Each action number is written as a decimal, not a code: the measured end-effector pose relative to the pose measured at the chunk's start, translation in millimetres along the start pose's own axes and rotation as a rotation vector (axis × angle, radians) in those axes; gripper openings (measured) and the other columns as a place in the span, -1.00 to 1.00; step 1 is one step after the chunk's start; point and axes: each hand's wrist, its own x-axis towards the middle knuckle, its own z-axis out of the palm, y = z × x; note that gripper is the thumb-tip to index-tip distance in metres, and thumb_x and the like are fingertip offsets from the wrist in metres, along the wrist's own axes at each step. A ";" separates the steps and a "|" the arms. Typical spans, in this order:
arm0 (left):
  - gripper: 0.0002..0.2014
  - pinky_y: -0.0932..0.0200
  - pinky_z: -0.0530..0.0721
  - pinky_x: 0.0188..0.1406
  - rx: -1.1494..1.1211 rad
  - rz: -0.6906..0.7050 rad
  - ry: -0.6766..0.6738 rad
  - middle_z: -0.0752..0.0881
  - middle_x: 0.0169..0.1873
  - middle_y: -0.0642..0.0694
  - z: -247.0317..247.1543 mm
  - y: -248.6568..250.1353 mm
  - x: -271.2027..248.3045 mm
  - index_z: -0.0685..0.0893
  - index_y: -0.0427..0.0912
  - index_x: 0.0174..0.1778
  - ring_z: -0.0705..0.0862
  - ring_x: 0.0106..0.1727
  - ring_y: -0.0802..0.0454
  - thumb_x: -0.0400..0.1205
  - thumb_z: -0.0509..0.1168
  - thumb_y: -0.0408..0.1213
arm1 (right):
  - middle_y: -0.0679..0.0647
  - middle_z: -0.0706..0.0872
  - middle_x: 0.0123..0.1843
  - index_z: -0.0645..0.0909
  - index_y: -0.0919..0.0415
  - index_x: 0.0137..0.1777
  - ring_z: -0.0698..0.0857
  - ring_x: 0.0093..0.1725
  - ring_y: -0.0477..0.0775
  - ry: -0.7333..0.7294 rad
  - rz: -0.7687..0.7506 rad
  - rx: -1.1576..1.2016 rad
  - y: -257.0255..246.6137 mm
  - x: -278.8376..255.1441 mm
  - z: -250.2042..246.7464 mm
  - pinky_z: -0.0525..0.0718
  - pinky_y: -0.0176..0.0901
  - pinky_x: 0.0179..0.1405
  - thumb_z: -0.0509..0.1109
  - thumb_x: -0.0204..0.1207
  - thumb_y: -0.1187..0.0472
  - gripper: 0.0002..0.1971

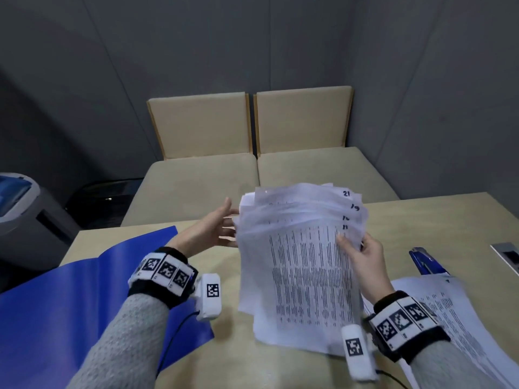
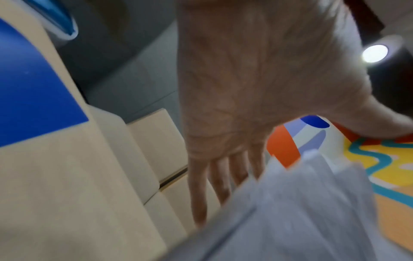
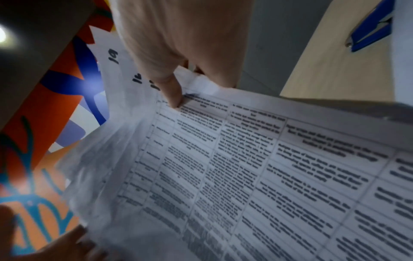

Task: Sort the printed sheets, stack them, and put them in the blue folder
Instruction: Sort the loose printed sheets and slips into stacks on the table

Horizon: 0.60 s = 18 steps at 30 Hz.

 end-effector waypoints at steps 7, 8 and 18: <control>-0.68 0.27 0.74 -0.04 -0.052 0.314 0.360 0.76 0.14 -0.09 54.7 -14.5 -5.2 0.60 -0.16 0.25 0.78 0.05 0.13 0.58 0.38 -0.40 | 0.06 0.40 0.26 0.66 -0.03 0.01 0.59 0.29 0.17 0.122 -0.136 0.050 -30.1 3.9 24.0 0.56 0.10 0.39 0.47 0.48 0.28 -0.80; -0.73 0.24 0.75 -0.05 -0.078 0.362 0.428 0.78 0.08 -0.08 62.0 -11.7 -5.1 0.62 -0.15 0.19 0.78 0.02 0.12 0.58 0.37 -0.41 | 0.04 0.45 0.26 0.67 -0.07 0.00 0.61 0.28 0.14 0.121 -0.147 0.091 -34.6 3.1 27.1 0.58 0.10 0.36 0.47 0.48 0.30 -0.77; -0.73 0.05 0.66 0.03 0.012 0.476 0.811 0.68 -0.02 0.11 100.1 -33.6 -4.2 0.45 0.16 0.08 0.68 0.03 0.24 0.62 0.34 -0.28 | 0.15 0.59 0.09 0.39 0.00 0.04 0.69 0.02 0.05 0.195 -0.123 0.258 -31.5 1.7 44.3 0.64 -0.15 0.06 0.47 0.41 0.48 -0.56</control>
